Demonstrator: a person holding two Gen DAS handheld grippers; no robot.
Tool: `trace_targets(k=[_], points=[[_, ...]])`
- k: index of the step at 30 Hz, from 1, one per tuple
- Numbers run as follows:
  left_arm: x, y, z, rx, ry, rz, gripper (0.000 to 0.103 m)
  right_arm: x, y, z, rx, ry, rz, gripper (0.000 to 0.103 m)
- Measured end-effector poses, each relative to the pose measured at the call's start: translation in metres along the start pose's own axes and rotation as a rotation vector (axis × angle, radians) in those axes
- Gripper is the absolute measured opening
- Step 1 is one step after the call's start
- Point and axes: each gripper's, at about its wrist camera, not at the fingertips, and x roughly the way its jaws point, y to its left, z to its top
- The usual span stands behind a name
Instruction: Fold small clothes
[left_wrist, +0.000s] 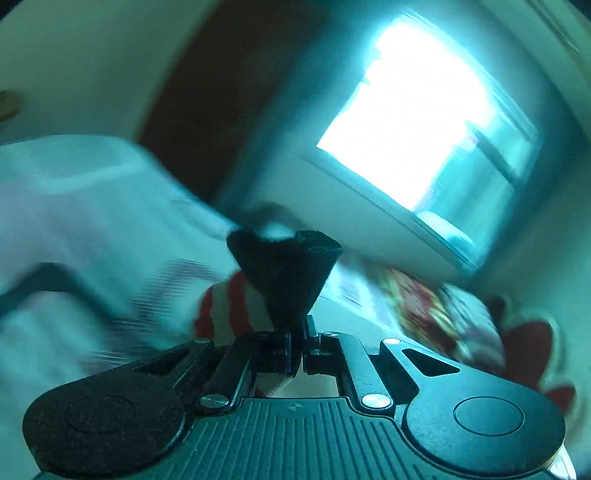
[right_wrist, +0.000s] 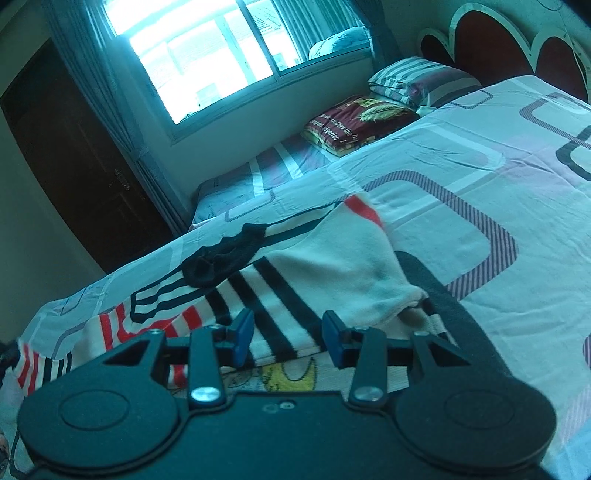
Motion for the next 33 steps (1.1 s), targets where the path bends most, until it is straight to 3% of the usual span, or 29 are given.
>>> trace_targets(k=[4,9,15,16,17,18,19,20,22,24,28,30,33], points=[[0.038,-0.09,-0.031,0.107,0.088,-0.122,0.005,-0.004,-0.024,0.005,0.043,-0.01,-0.003,0.041],[0.077,-0.18,-0.084,0.187,0.211,-0.223,0.005,-0.009,-0.055,0.016,0.077,-0.021,-0.006,0.041],[0.113,-0.268,-0.162,0.328,0.431,-0.261,0.006,-0.008,-0.087,0.023,0.115,-0.01,-0.001,0.043],[0.119,-0.278,-0.177,0.375,0.461,-0.237,0.008,-0.007,-0.09,0.022,0.123,-0.006,0.005,0.044],[0.122,-0.288,-0.185,0.418,0.477,-0.215,0.029,-0.005,-0.093,0.022,0.134,-0.001,0.016,0.044],[0.117,-0.295,-0.192,0.445,0.467,-0.227,0.041,-0.003,-0.095,0.022,0.144,0.005,0.028,0.044],[0.105,-0.294,-0.192,0.455,0.445,-0.258,0.062,0.0,-0.095,0.022,0.152,0.01,0.041,0.045],[0.093,-0.297,-0.191,0.47,0.419,-0.273,0.064,0.002,-0.094,0.022,0.158,0.015,0.057,0.045],[0.071,-0.293,-0.182,0.494,0.374,-0.25,0.064,0.008,-0.088,0.022,0.157,0.024,0.099,0.045],[0.046,-0.264,-0.162,0.457,0.338,-0.22,0.063,0.018,-0.075,0.021,0.143,0.049,0.139,0.045],[0.012,-0.186,-0.126,0.465,0.252,-0.025,0.063,0.047,-0.048,0.016,0.158,0.124,0.233,0.045],[0.002,-0.147,-0.112,0.443,0.255,0.061,0.063,0.065,-0.039,0.012,0.199,0.161,0.281,0.045],[0.007,-0.107,-0.102,0.439,0.288,0.112,0.051,0.089,-0.025,0.004,0.234,0.201,0.293,0.044]])
